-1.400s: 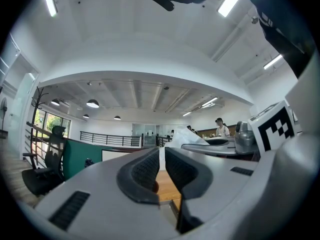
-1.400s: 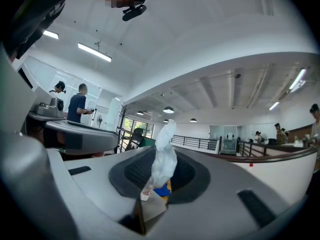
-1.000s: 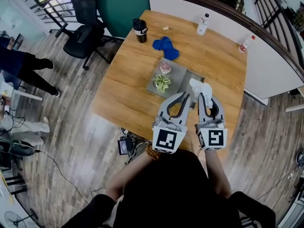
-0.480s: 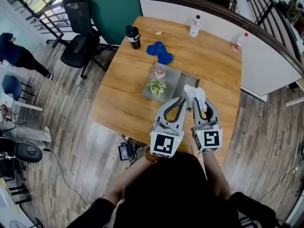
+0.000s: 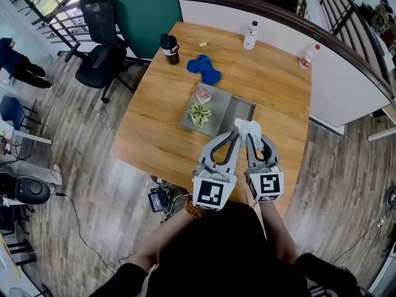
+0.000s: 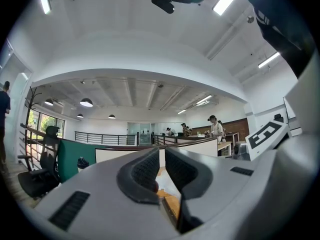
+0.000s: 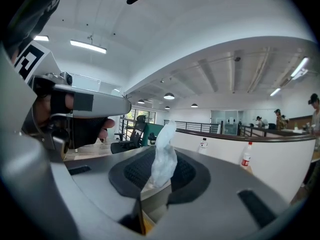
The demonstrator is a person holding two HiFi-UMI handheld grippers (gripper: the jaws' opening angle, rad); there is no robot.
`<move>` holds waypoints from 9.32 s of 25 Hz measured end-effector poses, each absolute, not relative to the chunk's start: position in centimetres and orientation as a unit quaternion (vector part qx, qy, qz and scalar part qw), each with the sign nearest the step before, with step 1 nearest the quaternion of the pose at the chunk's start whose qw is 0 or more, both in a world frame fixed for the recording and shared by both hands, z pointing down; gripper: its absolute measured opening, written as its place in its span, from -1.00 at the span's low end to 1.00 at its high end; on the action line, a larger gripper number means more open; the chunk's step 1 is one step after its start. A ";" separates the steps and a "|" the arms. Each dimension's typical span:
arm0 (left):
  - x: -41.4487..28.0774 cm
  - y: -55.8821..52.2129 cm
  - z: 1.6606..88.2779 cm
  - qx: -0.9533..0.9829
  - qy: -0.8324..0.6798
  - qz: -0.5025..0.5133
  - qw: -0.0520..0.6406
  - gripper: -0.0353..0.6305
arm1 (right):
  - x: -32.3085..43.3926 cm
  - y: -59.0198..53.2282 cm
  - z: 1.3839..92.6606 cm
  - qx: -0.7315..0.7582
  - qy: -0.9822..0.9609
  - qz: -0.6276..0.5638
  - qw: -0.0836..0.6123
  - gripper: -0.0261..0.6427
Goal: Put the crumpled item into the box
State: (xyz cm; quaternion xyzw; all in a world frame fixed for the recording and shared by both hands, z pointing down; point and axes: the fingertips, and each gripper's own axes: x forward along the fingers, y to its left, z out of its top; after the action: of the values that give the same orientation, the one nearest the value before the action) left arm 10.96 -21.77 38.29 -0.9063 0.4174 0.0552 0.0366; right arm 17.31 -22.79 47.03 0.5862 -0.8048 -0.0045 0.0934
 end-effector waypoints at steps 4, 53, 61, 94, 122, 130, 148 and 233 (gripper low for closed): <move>10.6 -22.2 38.9 -0.904 0.423 0.049 0.028 -0.74 | 17.5 -22.9 48.7 0.585 -0.803 0.018 0.115 -0.69; 10.8 -22.3 40.7 -0.907 0.420 0.033 0.004 -0.74 | 16.7 -24.2 61.9 0.536 -0.811 0.080 0.218 -0.69; 10.8 -22.2 40.8 -0.910 0.413 0.028 -0.004 -0.74 | 16.6 -25.6 62.7 0.517 -0.819 0.061 0.240 -0.69; 10.6 -24.0 42.7 -0.906 0.422 0.004 -0.023 -0.74 | 19.0 -32.9 68.6 0.491 -0.809 0.067 0.316 -0.68; 12.1 -24.4 43.0 -0.914 0.405 0.002 -0.029 -0.74 | 25.0 -21.7 78.9 0.434 -0.571 0.418 0.557 -0.12; 12.2 -24.8 42.4 -0.914 0.405 0.003 -0.022 -0.74 | 19.2 -36.7 71.3 0.469 -0.801 0.108 0.356 -0.08; 11.6 -25.2 40.5 -0.906 0.422 0.023 -0.006 -0.74 | 17.2 -39.0 55.1 0.503 -0.825 -0.008 0.257 -0.08; 8.3 -25.0 39.7 -0.875 0.480 0.052 0.034 -0.77 | 13.2 -23.5 43.5 0.554 -0.827 -0.061 0.075 -0.90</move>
State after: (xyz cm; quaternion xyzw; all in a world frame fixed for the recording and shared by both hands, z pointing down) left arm 8.35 -25.02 39.67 -0.8751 0.4799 0.0520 0.0338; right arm 13.23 -23.47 43.47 0.5536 -0.8271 -0.0612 0.0751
